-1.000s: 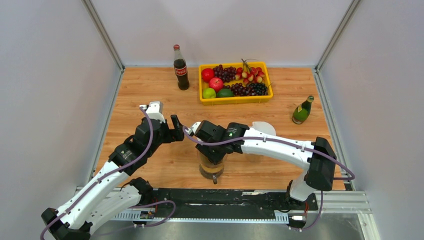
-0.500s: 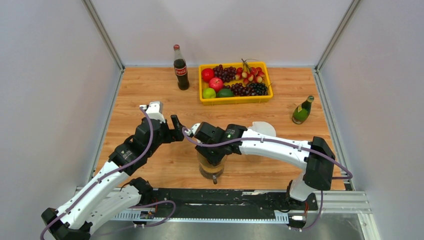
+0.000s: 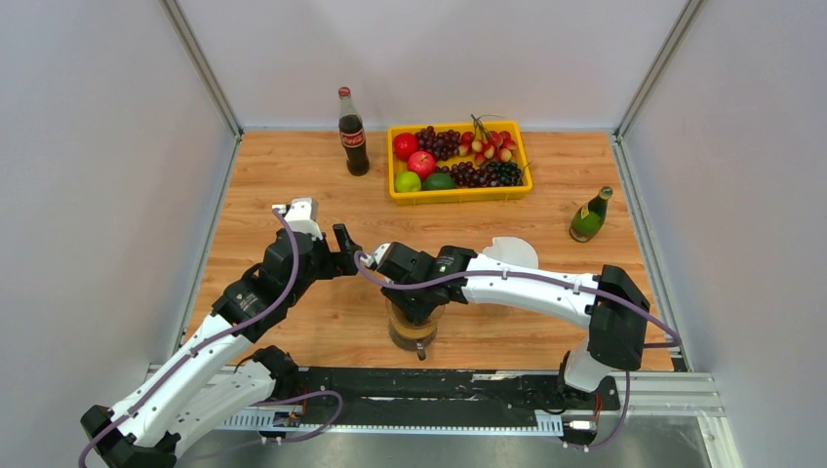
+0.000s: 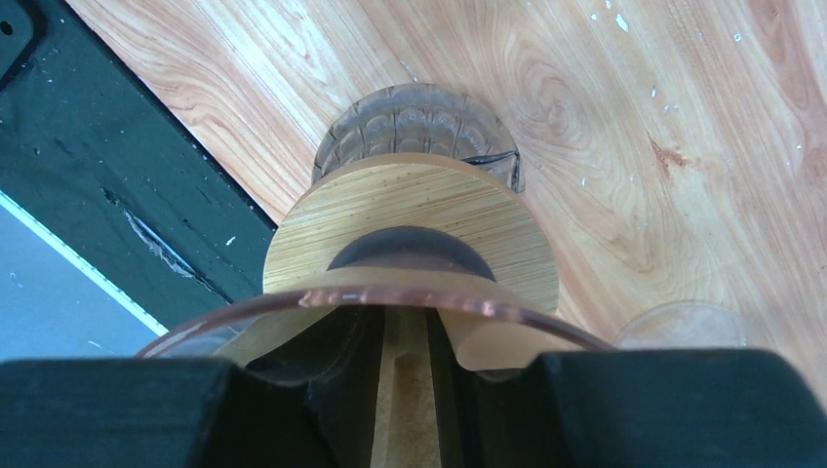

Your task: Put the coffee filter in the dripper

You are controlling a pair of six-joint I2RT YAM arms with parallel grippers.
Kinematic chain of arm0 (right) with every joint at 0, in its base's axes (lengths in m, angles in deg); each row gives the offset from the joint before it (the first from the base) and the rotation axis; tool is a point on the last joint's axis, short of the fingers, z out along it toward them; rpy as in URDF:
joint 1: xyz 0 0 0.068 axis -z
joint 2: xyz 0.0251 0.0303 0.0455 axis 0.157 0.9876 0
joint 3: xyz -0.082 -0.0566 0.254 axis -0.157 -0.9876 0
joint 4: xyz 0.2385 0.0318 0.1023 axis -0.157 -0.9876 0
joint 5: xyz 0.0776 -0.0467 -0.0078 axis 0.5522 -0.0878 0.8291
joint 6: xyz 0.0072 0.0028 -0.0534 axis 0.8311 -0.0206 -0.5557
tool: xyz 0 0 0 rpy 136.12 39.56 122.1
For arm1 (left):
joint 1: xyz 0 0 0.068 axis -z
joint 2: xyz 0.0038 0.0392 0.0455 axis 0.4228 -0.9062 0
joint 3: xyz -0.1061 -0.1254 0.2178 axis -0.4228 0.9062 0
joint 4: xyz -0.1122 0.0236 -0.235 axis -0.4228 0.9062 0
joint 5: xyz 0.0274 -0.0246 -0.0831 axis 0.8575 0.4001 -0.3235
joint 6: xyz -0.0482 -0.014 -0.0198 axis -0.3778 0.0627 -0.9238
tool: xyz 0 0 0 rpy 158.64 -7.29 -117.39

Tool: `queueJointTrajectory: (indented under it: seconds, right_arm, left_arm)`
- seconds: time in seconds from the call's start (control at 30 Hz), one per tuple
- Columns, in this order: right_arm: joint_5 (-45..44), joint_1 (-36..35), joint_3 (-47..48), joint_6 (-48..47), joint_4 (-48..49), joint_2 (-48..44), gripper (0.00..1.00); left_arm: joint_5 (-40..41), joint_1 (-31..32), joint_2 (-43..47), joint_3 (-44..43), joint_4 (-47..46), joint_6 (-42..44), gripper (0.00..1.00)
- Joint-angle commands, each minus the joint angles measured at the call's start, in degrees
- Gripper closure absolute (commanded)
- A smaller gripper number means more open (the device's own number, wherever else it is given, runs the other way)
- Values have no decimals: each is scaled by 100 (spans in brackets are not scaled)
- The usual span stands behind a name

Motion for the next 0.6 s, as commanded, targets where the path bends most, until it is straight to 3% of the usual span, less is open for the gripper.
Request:
queueJointTrajectory:
  seconds: [0.0,0.57]
  right_arm:
    - [168,-41,-181,205,220,25,71]
    - [169,-65,1,261,222,-153,64]
  left_arm:
    - [43,-30,44,42,-86,-61,0]
    - [34,-30,95,51,-61,-95,0]
